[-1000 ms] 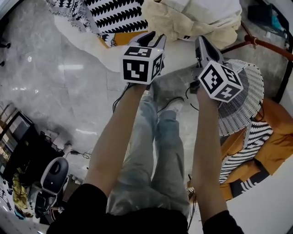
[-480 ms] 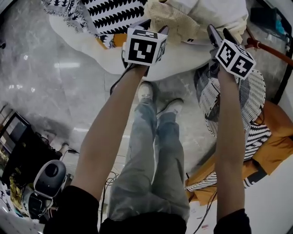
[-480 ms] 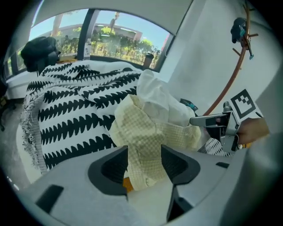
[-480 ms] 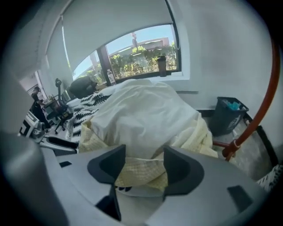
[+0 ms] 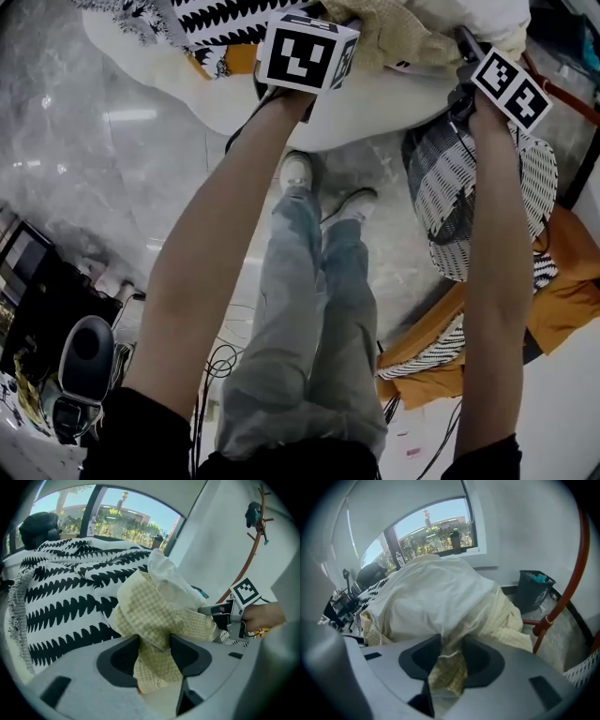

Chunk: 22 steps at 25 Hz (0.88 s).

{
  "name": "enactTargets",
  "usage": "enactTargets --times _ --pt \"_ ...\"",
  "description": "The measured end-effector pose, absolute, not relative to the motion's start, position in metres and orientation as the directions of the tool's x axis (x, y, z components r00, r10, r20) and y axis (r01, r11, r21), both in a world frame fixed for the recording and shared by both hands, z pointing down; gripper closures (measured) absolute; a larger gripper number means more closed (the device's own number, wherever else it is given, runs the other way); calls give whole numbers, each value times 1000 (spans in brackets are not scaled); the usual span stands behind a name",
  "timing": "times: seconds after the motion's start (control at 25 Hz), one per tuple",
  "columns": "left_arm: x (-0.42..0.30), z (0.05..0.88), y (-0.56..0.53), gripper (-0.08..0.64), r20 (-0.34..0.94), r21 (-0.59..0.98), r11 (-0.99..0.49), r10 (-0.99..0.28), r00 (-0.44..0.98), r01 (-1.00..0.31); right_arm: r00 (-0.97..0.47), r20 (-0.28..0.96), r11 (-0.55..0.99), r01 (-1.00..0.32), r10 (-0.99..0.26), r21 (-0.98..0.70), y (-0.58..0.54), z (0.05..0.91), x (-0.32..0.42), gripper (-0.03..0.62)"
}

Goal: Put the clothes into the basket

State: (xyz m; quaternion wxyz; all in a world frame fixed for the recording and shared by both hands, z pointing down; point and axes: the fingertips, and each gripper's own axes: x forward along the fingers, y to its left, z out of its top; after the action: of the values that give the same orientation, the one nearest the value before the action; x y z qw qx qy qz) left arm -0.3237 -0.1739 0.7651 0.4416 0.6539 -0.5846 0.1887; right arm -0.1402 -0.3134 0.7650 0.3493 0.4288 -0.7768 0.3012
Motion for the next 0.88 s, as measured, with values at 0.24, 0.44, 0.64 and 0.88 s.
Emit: enactTargets --times 0.24,0.44,0.64,0.88 --pt "-304 746 -165 503 742 341 -16 -609 280 -940 -500 765 476 -830 -406 -290 -284 734 -152 568" --pt "-287 715 -147 512 696 410 6 -648 309 -912 -663 633 473 -741 -400 -478 -242 684 -171 569" --pt "-284 677 -131 514 650 445 29 -698 301 -895 -775 554 611 -605 -305 -511 -191 639 -211 569" --pt "-279 611 -111 517 594 449 39 -760 265 -893 -855 446 660 -497 -264 -563 -153 571 -220 569"
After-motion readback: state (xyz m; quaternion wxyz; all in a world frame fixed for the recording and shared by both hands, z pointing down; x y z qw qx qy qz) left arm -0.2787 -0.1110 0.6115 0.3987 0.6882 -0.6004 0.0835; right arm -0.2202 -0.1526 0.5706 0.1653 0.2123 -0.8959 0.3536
